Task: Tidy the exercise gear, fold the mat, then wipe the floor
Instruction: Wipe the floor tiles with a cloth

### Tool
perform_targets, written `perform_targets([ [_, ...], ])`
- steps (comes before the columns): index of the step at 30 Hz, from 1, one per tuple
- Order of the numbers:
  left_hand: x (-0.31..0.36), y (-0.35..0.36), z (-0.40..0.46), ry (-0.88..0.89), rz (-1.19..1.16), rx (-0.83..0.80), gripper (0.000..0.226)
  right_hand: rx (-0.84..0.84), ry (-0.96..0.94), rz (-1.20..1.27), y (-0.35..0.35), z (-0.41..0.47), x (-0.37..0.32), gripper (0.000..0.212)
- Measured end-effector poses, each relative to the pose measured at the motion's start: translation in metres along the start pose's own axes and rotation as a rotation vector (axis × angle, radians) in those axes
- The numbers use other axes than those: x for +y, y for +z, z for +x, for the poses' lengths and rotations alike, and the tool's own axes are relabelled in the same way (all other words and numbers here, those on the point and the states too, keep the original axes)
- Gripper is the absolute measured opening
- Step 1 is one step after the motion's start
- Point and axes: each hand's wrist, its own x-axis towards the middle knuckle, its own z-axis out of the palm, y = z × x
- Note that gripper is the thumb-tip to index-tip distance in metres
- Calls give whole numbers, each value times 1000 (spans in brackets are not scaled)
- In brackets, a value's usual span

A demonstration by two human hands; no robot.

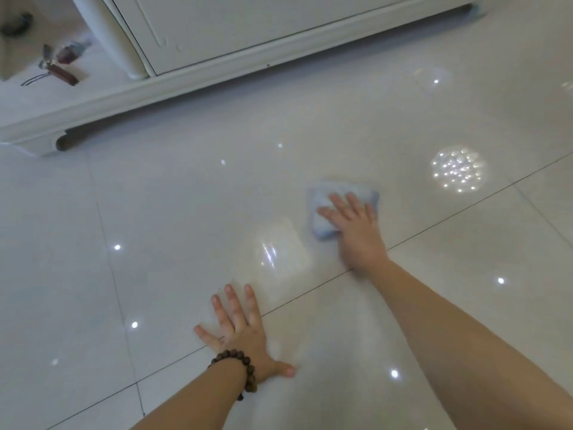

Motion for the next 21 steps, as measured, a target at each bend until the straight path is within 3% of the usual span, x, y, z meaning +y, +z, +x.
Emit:
perform_targets([
  [3,0,-1,0,-4,6,-6,160,150,513,-41,-39,-23,81,63],
  [5,1,-3,-1,-2,0,-8,160,210,716,19,-38,-28,67,64],
  [7,1,-3,-3,-4,-12,-4,160,218,652,52,-17,-32,18,65],
  [11,-1,-3,-6,19,-25,39,161,7,-38,75,38,-83,-91,55],
  [13,-3,-2,-6,35,-36,52,162,-67,-184,66,36,-107,-80,56],
  [15,-4,0,-5,44,-38,63,162,-23,-95,14,23,-121,-39,62],
  [17,-5,3,-2,58,-36,75,161,59,186,15,5,-128,1,63],
  [19,-7,5,-1,74,-44,82,161,81,411,21,-1,-128,4,59],
  [21,-8,5,-2,83,-52,89,161,91,516,26,7,-126,-24,58],
])
